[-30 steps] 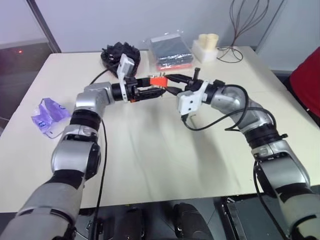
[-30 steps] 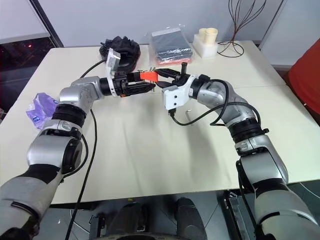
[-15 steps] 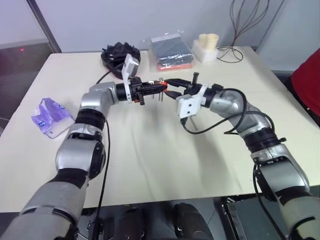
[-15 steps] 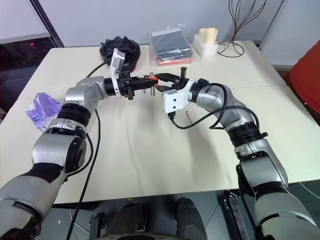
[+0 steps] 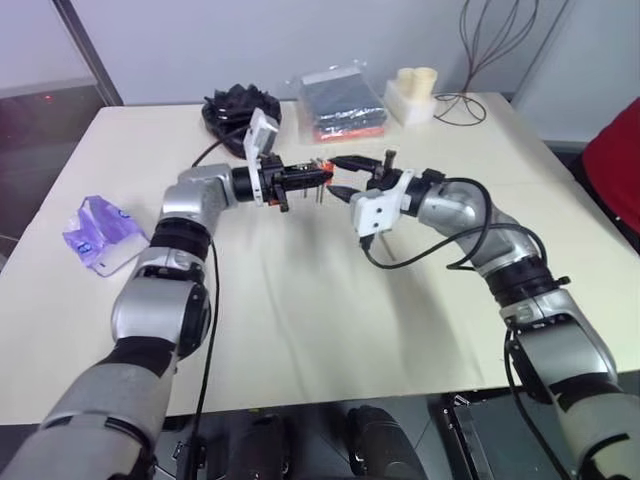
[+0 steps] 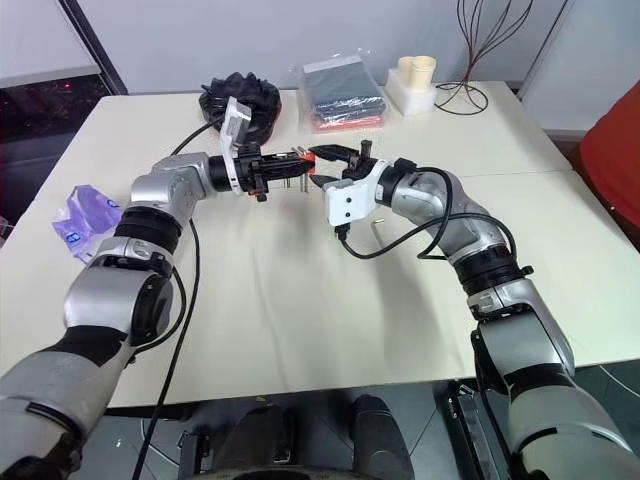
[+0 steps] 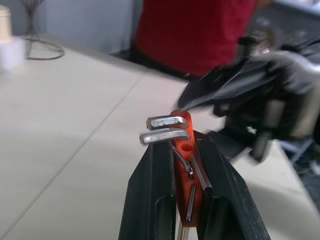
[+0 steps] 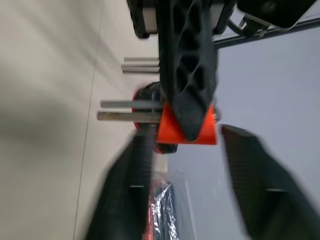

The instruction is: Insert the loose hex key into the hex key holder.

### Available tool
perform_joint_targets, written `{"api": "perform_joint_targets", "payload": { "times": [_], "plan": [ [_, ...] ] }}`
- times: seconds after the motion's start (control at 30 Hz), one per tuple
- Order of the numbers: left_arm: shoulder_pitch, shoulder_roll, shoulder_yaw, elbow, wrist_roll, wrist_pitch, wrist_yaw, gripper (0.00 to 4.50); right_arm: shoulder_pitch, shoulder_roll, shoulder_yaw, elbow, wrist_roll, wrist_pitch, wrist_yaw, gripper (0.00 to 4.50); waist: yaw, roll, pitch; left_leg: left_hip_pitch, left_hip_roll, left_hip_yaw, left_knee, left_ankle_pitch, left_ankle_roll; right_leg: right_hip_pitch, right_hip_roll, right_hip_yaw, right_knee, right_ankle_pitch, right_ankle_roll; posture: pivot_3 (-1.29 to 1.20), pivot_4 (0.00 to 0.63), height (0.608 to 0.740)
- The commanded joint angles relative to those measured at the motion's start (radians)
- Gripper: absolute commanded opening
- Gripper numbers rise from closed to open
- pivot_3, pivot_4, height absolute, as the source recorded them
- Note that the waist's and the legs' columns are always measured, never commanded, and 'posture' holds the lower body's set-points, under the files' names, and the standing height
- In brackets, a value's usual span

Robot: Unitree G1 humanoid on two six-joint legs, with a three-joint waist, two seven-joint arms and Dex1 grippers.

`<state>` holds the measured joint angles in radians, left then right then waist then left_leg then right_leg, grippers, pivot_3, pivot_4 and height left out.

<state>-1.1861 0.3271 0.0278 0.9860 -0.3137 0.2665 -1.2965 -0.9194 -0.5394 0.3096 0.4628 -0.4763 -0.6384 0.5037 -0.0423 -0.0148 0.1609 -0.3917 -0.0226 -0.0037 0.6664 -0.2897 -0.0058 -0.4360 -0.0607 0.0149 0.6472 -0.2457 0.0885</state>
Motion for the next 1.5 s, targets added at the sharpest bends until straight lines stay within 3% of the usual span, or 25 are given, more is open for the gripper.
{"api": "perform_joint_targets", "payload": {
  "times": [0.03,0.07,0.2,0.27,0.33,0.37,0.57,0.67,0.8,1.07,1.3,1.5],
  "plan": [
    [-0.018,0.012,0.022,-0.017,0.003,-0.024,-0.002,0.00,-0.004,-0.017,-0.017,-0.052,0.015,0.018,0.009,4.06,0.000,0.000,0.000,0.000,0.000,0.000,0.000,0.000,0.000,0.000,0.000,0.000,0.000,0.000,0.000,0.00,0.150,0.740],
    [-0.016,0.015,0.022,-0.021,0.004,-0.025,-0.006,0.00,0.007,-0.031,-0.022,-0.059,0.015,0.033,0.021,4.46,0.001,0.000,0.000,0.000,0.000,0.000,0.000,0.000,0.000,0.000,0.000,0.000,0.000,0.000,0.000,0.00,0.150,0.740],
    [-0.006,0.029,0.015,-0.049,0.012,-0.039,-0.021,0.00,0.066,-0.084,-0.050,-0.105,0.062,0.127,0.096,4.46,0.005,0.000,0.000,0.000,0.000,0.000,0.000,0.000,0.000,0.001,0.000,0.000,0.000,0.000,0.000,0.00,0.150,0.740],
    [0.023,0.050,-0.004,-0.114,0.029,-0.081,-0.039,0.00,0.160,-0.053,-0.143,-0.240,0.251,0.557,0.235,4.46,0.005,0.000,0.000,0.000,0.000,0.000,0.000,0.000,0.000,0.001,0.000,0.000,0.000,0.000,0.000,0.00,0.150,0.740],
    [0.066,0.068,-0.015,-0.208,0.033,-0.101,-0.053,0.00,0.200,0.005,-0.265,-0.428,0.495,1.171,0.320,4.46,0.006,0.000,0.000,0.000,0.001,-0.001,0.001,0.000,0.000,0.002,0.000,0.000,0.001,0.000,0.000,0.00,0.150,0.740],
    [0.084,0.071,-0.015,-0.248,0.028,-0.097,-0.052,0.00,0.200,0.009,-0.290,-0.491,0.555,1.378,0.341,4.46,0.004,0.000,0.000,0.000,0.002,-0.002,0.001,0.000,0.000,0.002,0.000,0.000,0.001,0.000,0.000,0.00,0.150,0.740],
    [0.217,0.074,0.004,-0.493,-0.020,-0.013,0.002,0.00,0.219,-0.050,-0.320,-0.672,0.679,1.857,0.335,4.46,0.017,0.000,0.000,0.000,0.002,-0.003,0.001,-0.001,0.001,0.000,-0.002,0.001,0.000,0.000,0.000,0.00,0.150,0.740],
    [0.283,0.067,0.004,-0.588,-0.038,0.023,0.041,0.00,0.223,-0.035,-0.334,-0.679,0.710,1.935,0.290,4.46,0.027,0.000,0.000,0.000,0.002,-0.002,0.001,-0.001,0.001,0.000,-0.002,0.001,0.000,0.000,0.000,0.00,0.150,0.740],
    [0.368,0.069,-0.026,-0.665,-0.029,0.030,0.068,0.00,0.216,0.026,-0.290,-0.567,0.677,1.897,0.179,4.46,0.029,0.000,0.000,0.000,0.001,-0.002,0.001,-0.001,0.001,0.000,-0.003,0.001,0.000,0.000,0.000,0.00,0.150,0.740],
    [0.404,0.105,-0.082,-0.609,0.050,-0.069,0.075,0.00,0.170,0.068,-0.263,-0.364,0.634,1.763,0.053,4.46,0.029,0.000,0.000,0.000,0.000,-0.002,0.001,0.000,0.001,0.000,-0.002,0.000,0.000,0.000,0.000,0.00,0.150,0.740],
    [0.425,0.094,-0.077,-0.613,0.031,-0.079,0.091,0.00,0.117,0.135,-0.255,-0.194,0.627,1.683,-0.007,4.46,0.023,0.000,0.000,0.000,0.000,-0.001,0.001,0.000,0.001,0.000,-0.001,0.000,0.000,0.000,0.000,0.00,0.150,0.740],
    [0.446,0.084,-0.067,-0.639,0.017,-0.068,0.117,0.00,0.112,0.169,-0.232,-0.168,0.621,1.694,-0.031,4.46,0.023,0.000,0.000,0.000,0.000,-0.001,0.001,0.000,0.001,0.001,-0.001,0.000,0.000,0.000,0.000,0.00,0.150,0.740]
  ]
}}
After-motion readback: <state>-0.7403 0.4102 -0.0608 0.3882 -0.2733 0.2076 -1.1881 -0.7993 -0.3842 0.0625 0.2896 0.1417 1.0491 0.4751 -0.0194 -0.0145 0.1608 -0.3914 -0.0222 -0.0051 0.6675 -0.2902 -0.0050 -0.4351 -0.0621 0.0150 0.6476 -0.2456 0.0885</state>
